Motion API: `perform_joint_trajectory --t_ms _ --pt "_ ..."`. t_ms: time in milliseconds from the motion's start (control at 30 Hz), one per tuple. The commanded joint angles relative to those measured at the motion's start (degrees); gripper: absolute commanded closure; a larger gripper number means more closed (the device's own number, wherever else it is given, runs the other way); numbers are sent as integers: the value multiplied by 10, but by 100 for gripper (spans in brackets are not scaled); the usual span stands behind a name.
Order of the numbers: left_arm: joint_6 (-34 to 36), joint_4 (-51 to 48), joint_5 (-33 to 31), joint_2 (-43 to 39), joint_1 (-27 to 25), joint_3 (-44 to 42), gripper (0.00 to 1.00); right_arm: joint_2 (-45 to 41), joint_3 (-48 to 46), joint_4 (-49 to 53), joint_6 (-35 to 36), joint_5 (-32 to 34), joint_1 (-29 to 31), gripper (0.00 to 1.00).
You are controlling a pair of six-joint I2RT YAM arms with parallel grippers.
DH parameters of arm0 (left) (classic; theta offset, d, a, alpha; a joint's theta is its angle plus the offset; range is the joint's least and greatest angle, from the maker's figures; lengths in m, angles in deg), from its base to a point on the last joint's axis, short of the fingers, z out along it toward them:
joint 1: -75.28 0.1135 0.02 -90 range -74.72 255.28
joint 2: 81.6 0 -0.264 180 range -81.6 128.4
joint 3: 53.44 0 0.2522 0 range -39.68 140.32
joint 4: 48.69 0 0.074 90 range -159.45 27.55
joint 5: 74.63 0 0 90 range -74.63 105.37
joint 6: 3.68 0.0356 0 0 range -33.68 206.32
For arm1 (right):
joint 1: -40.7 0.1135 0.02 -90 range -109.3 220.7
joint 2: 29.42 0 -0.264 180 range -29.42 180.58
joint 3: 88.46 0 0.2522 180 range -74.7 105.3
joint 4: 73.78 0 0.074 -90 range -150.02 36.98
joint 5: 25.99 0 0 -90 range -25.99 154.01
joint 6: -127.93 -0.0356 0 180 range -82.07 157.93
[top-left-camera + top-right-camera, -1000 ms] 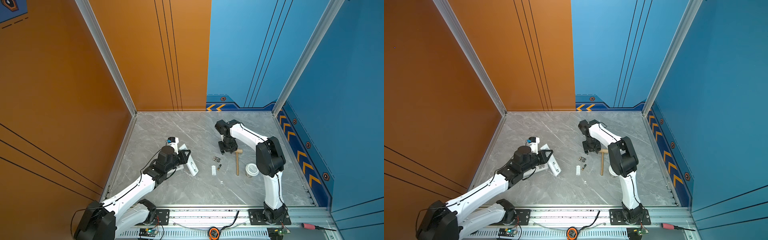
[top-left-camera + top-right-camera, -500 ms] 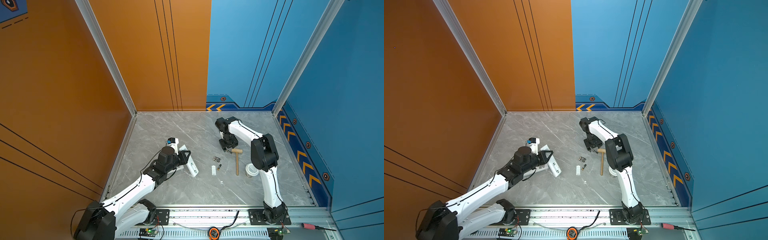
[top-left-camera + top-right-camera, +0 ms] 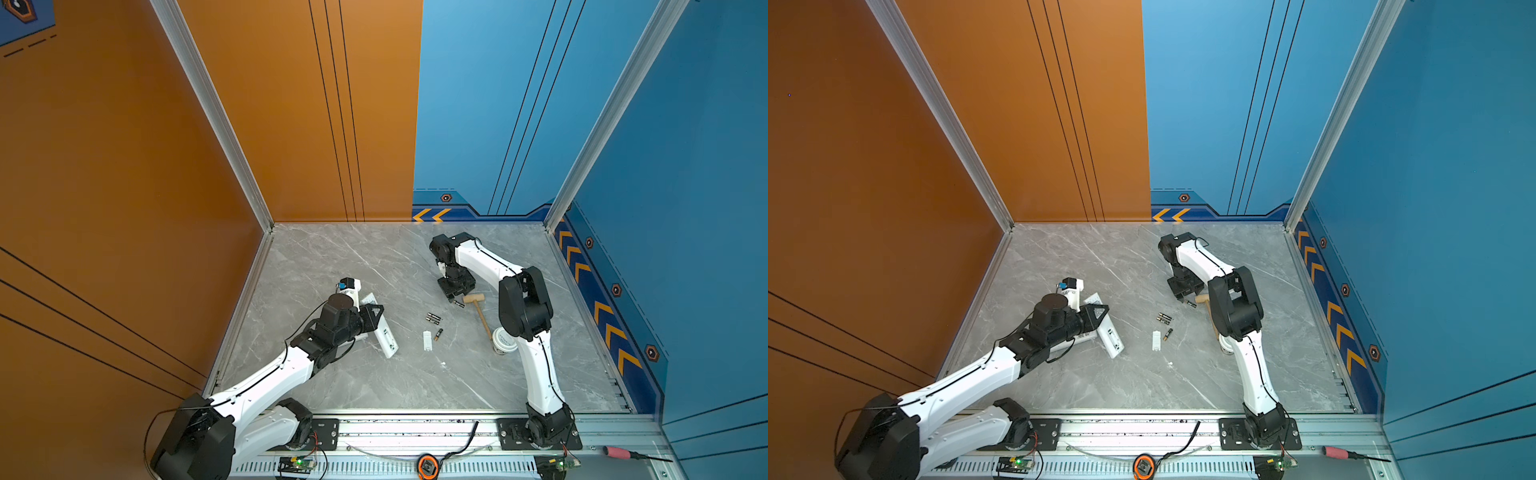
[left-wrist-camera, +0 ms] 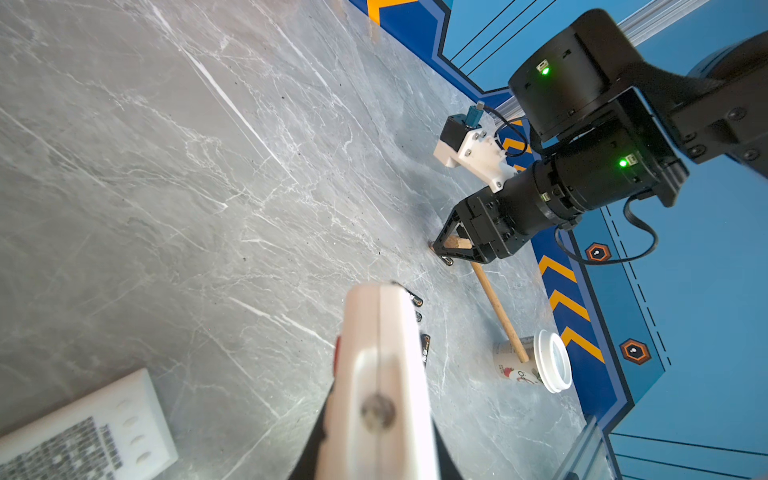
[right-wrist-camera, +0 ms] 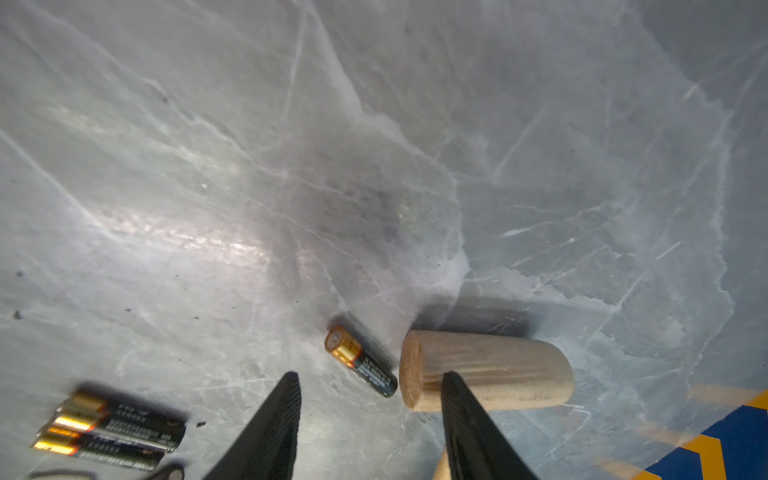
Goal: Load the batteries into the remote control
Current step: 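Move the right gripper over the AAA batteries on the table, then lower the right gripper and grasp one AAA battery by its end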
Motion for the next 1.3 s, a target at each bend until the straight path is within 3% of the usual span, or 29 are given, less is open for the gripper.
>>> perform_joint_trajectory --t_ms 0,333,633,900,1267 --pt "1 -2 -10 2 -8 16 100 9 0 15 15 0 12 46" --pt "3 -2 -11 6 -14 17 100 -3 35 15 33 3 37 41" --pt "3 -2 -10 2 -15 16 100 10 11 10 45 -34 -11 46" --pt "3 -2 -11 4 -15 16 100 13 0 10 87 -74 -7 47" --pt "3 -2 -11 7 -15 18 100 29 -15 10 88 -68 -24 58"
